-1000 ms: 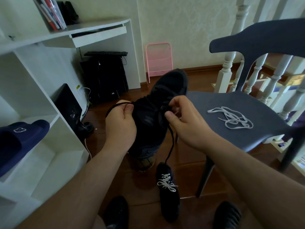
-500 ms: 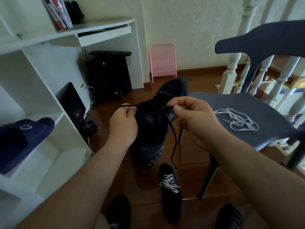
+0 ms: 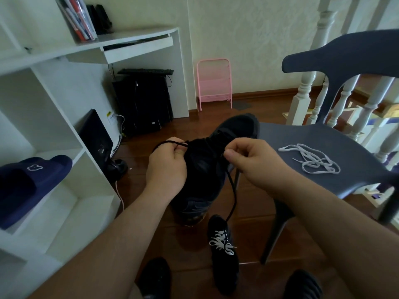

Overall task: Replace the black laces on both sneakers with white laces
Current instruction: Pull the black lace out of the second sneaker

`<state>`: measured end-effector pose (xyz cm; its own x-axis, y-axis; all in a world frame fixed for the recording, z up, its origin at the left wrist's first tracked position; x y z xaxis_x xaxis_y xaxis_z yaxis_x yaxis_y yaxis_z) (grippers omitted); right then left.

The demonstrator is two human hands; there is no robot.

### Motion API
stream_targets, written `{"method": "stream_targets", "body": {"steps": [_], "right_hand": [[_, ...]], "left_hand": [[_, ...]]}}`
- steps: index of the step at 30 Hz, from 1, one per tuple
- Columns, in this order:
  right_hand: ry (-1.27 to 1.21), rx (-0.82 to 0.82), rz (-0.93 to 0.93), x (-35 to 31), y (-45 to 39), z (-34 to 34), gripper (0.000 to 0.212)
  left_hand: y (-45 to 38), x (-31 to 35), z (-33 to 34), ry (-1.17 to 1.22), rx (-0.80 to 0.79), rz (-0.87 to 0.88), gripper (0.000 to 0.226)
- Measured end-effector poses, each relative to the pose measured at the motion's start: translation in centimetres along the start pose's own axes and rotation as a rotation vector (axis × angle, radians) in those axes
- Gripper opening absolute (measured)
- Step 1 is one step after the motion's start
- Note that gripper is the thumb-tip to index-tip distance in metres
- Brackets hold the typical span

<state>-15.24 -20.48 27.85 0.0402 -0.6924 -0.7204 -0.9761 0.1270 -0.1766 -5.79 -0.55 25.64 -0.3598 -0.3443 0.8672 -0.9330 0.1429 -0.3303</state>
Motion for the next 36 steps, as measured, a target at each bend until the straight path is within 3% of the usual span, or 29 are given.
{"method": "stream_targets", "body": {"steps": [3,5,9,14,16,20,25,28,32,36], "right_hand": [[-0.502,-0.185,0.132,0.0,0.3,-1.3,0.027],[-0.613,-0.250,0.174,0.2,0.4,-2.2,0.038],[0.004,-0.189,0.076,1.3,0.3,-1.9,0.030],[0.214,-0.149,-0.057,1.4,0.4,-0.2,0.018],[0.243,-0.076,-0.075,1.2,0.1,-0.1,0.011],[0.161,-0.047,-0.067,0.8,0.2,0.3,0.028],[-0.045,0.257,0.320,3.5,-1.6,-0.8,0.030],[0.051,0.210,0.444,5.3,-1.9,-2.0,0.036],[0.326,0.120,0.321,3.8,-1.3,-1.5,0.025],[0.419,0.332,-0.110,1.1,-0.5,-0.1,0.028]], "left_hand": [[-1.1,-1.0,-0.7,0.097,0.059,-0.083,0.028],[-1.4,-1.5,-1.2,0.122,0.088,-0.078,0.026],[-0.3,-0.7,-1.0,0.038,0.035,0.001,0.023],[-0.2,-0.4,-0.5,0.015,0.016,0.032,0.021],[-0.2,-0.4,-0.4,0.012,0.017,0.034,0.021],[0.0,-0.3,-0.3,-0.013,0.011,0.038,0.022],[-0.3,-0.2,-1.2,0.058,0.125,0.038,0.023],[-0.5,-0.3,-2.0,0.072,0.202,0.035,0.022],[-0.4,-0.3,-2.0,0.059,0.184,0.033,0.025],[-0.3,-0.3,-1.5,0.065,0.158,0.040,0.026]]}}
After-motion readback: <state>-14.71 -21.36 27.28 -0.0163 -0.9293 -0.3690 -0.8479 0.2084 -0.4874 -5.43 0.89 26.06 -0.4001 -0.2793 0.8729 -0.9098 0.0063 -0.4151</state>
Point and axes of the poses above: each hand's wrist, its own y-axis away from the middle knuckle, its own z-axis out of the palm, x = y × z, the point moved 1 cm from there along -y, towards the middle knuckle, and after that the axes turned 12 degrees about y, right-handed, at the moved point
